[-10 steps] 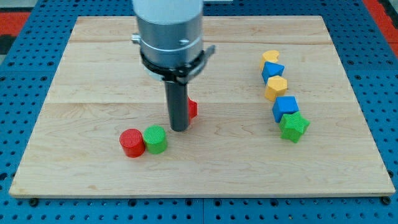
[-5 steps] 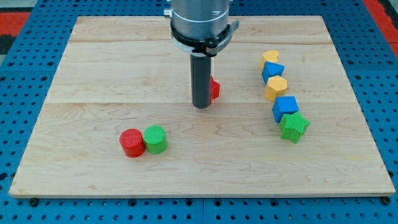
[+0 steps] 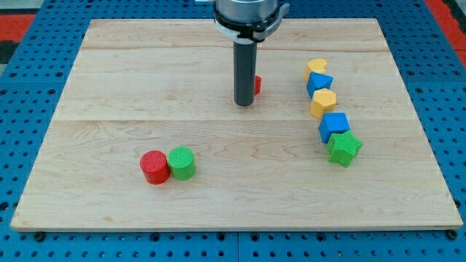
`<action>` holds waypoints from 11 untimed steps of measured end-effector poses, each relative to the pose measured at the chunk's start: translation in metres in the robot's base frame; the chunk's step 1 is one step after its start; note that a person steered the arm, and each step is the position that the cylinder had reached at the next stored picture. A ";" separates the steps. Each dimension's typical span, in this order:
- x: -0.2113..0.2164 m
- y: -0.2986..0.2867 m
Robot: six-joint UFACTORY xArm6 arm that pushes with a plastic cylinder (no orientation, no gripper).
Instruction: Place the red star above the yellow heart
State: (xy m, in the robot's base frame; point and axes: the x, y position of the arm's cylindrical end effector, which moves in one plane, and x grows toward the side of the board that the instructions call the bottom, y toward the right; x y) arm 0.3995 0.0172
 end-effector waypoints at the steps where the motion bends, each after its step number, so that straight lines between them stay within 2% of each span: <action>1: -0.020 0.004; 4: -0.082 -0.003; 5: -0.095 -0.041; 6: -0.098 -0.109; 7: -0.105 -0.109; 8: -0.105 -0.084; 10: -0.145 0.016; 11: -0.143 0.030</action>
State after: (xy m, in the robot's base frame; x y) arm 0.2569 0.0470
